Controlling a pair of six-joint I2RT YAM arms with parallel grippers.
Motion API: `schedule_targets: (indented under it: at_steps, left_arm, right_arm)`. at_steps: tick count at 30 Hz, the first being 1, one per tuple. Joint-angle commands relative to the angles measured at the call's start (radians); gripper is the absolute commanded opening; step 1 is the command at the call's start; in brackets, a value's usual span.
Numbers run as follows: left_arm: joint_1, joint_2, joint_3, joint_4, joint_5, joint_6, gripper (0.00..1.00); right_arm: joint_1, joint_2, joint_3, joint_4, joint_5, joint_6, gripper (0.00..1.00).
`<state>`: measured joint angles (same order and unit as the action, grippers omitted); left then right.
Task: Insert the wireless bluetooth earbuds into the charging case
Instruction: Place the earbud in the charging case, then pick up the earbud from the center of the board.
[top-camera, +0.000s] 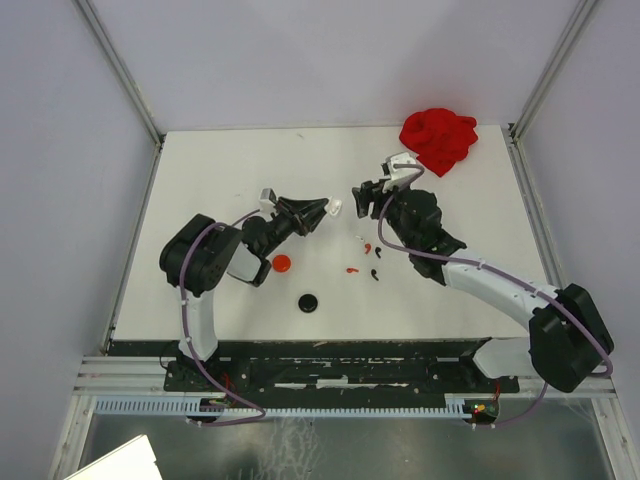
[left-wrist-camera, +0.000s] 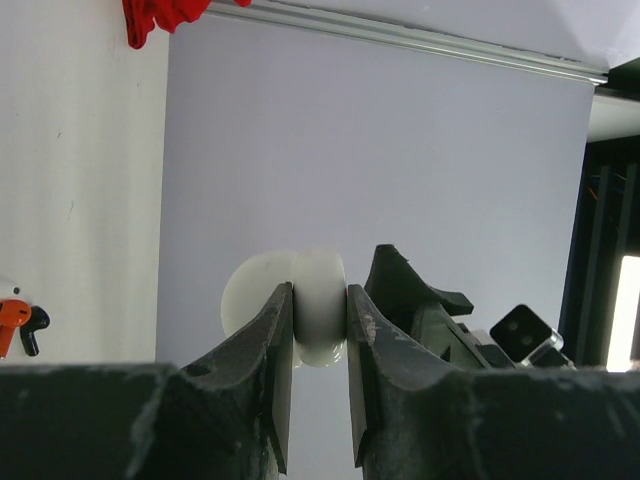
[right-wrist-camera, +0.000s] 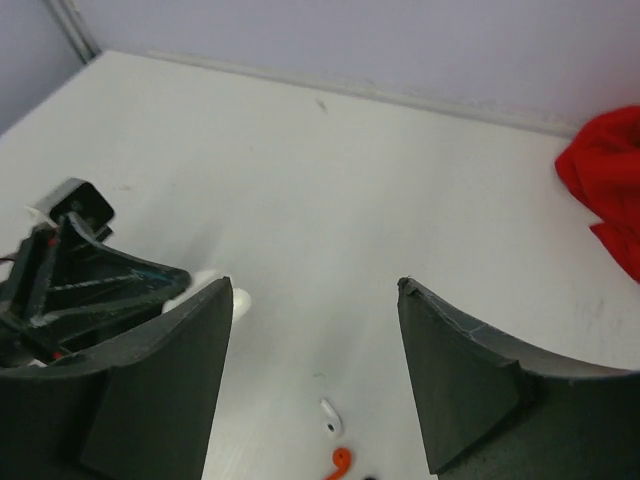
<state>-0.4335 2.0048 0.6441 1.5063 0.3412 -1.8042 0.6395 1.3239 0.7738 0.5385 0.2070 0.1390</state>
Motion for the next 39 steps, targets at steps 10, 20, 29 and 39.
schedule_targets:
  at_steps: [10, 20, 29, 39]
  left_arm:
    - [0.115, -0.132, -0.090, -0.042, 0.112, 0.192, 0.03]
    - [0.152, -0.151, -0.147, -0.029, 0.138, 0.210, 0.03]
    - [0.157, -0.115, -0.147, 0.008, 0.145, 0.198, 0.03]
    - [0.170, -0.104, -0.146, 0.013, 0.152, 0.197, 0.03]
  right_arm:
    - [-0.066, 0.373, 0.540, -0.975, -0.059, -0.016, 0.70]
    - [-0.066, 0.500, 0.558, -0.990, -0.077, 0.004, 0.70]
    - [-0.067, 0.568, 0.576, -0.972, 0.026, 0.039, 0.71]
    - [-0.067, 0.576, 0.576, -0.983, -0.009, 0.023, 0.72]
